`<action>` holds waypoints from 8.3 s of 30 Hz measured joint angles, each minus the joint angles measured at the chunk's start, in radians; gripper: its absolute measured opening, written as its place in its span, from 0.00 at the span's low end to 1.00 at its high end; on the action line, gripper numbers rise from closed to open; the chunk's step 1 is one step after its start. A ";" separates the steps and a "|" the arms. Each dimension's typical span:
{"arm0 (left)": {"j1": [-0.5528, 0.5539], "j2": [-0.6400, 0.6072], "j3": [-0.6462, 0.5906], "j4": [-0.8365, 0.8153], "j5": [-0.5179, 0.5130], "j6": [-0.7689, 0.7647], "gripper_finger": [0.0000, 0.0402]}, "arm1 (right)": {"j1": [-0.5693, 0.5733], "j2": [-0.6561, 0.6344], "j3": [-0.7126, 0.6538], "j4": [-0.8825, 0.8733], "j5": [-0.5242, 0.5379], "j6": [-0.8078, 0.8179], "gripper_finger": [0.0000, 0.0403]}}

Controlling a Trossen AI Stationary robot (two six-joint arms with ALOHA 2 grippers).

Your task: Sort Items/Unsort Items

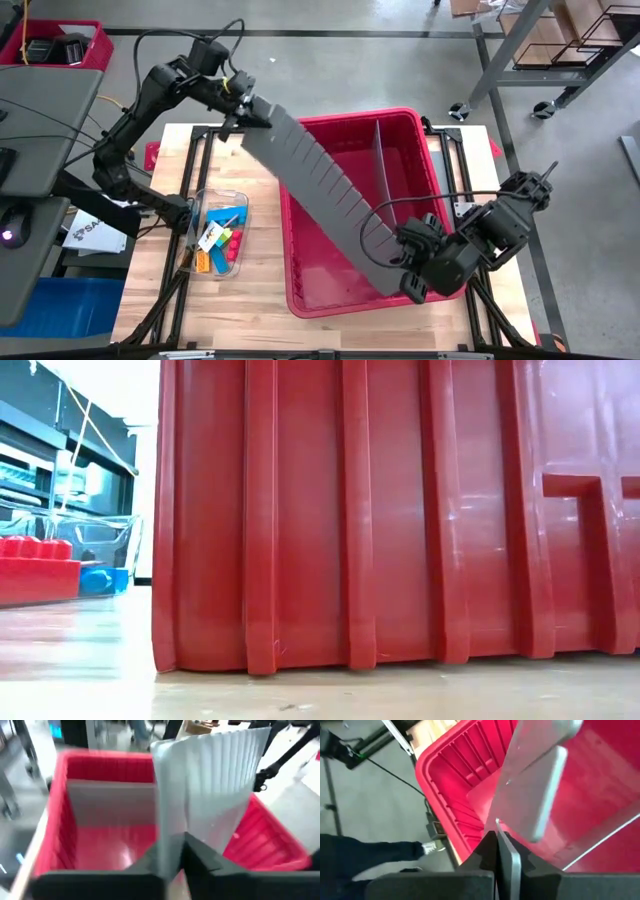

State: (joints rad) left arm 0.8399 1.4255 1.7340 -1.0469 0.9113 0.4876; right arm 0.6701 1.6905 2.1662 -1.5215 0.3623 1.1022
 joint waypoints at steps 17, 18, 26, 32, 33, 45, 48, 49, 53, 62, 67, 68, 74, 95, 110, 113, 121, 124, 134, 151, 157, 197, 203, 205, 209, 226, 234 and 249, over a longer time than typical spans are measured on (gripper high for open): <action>-0.133 0.310 0.000 0.664 -0.003 -0.037 0.02 | -0.015 0.012 0.000 0.166 0.001 0.162 0.00; -0.141 0.328 0.000 0.695 -0.003 -0.037 0.02 | -0.015 0.012 0.000 0.173 -0.005 0.160 0.00; -0.144 0.397 0.000 0.806 -0.008 -0.090 0.04 | -0.018 0.023 0.000 0.171 -0.067 0.129 0.00; -0.137 0.395 0.000 0.789 -0.115 0.060 0.13 | -0.019 0.028 0.000 0.111 -0.060 0.134 0.00; -0.138 0.395 0.000 0.789 -0.142 0.087 0.15 | -0.025 0.028 0.000 0.102 -0.056 0.135 0.00; -0.159 0.393 0.000 0.719 -0.306 0.206 0.17 | -0.091 0.087 0.000 0.119 -0.094 0.121 0.00; -0.171 0.393 0.001 0.648 -0.312 0.256 0.15 | -0.090 0.102 0.000 0.143 -0.097 0.138 0.00; -0.176 0.394 0.001 0.629 -0.317 0.287 0.14 | -0.091 0.105 0.000 0.147 -0.090 0.151 0.00; -0.190 0.395 0.000 0.594 -0.337 0.345 0.11 | -0.101 0.105 0.000 0.152 -0.093 0.161 0.00; -0.192 0.395 0.000 0.591 -0.358 0.351 0.11 | -0.107 0.109 0.000 0.118 -0.103 0.181 0.00; -0.198 0.395 0.000 0.596 -0.421 0.391 0.10 | -0.119 0.121 0.000 0.074 -0.108 0.201 0.00; -0.200 0.395 0.000 0.598 -0.428 0.390 0.10 | -0.122 0.121 0.000 0.070 -0.107 0.196 0.00; -0.205 0.395 0.000 0.598 -0.431 0.380 0.10 | -0.127 0.122 0.000 0.096 -0.116 0.183 0.00; -0.240 0.443 0.000 0.592 -0.533 0.376 0.10 | -0.211 0.157 -0.003 0.097 -0.329 0.252 0.00; -0.235 0.449 0.000 0.576 -0.592 0.379 0.10 | -0.247 0.180 -0.003 0.203 -0.319 0.252 0.00; -0.235 0.449 0.000 0.561 -0.597 0.383 0.10 | -0.246 0.180 -0.003 0.151 -0.332 0.257 0.00; -0.248 0.449 0.000 0.553 -0.607 0.385 0.10 | -0.245 0.169 0.013 0.115 -0.318 0.254 0.00; -0.253 0.442 0.000 0.585 -0.606 0.399 0.10 | -0.252 0.169 0.018 0.143 -0.311 0.234 0.00; -0.251 0.358 0.025 0.475 -0.610 0.410 0.10 | -0.256 0.168 0.019 0.174 -0.330 0.174 0.00; -0.252 0.218 0.024 0.358 -0.686 0.458 0.12 | -0.263 0.167 0.019 0.226 -0.271 0.116 0.00; -0.267 0.159 0.023 0.301 -0.792 0.411 0.12 | -0.264 0.167 0.019 0.226 -0.260 0.102 0.00; -0.158 0.166 -0.008 -0.242 -0.718 -0.264 0.00 | -0.283 0.006 0.019 0.257 -0.239 -0.007 0.00; -0.137 0.219 -0.001 -0.349 -0.709 -0.238 0.00 | -0.295 -0.012 0.018 0.270 -0.199 -0.002 0.00; -0.143 0.239 -0.008 -0.345 -0.691 -0.238 0.00 | -0.298 -0.009 0.018 0.278 -0.202 -0.004 0.00; -0.149 0.258 -0.003 -0.295 -0.682 -0.237 0.00 | -0.297 -0.010 0.018 0.294 -0.186 -0.020 0.00; -0.181 0.331 -0.002 0.067 -0.652 -0.226 0.00 | -0.283 -0.013 0.021 0.256 -0.137 0.000 0.00; -0.184 0.274 0.067 0.090 -0.609 -0.101 0.00 | -0.243 -0.020 0.021 0.227 -0.089 0.019 0.00; -0.230 0.261 0.089 0.668 -0.348 0.077 0.00 | -0.101 0.035 0.020 0.278 -0.025 0.140 0.00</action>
State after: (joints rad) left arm 0.6100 1.6862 1.8229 -0.3785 0.5636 0.5644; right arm 0.5692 1.7258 2.1864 -1.2434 0.3370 1.2419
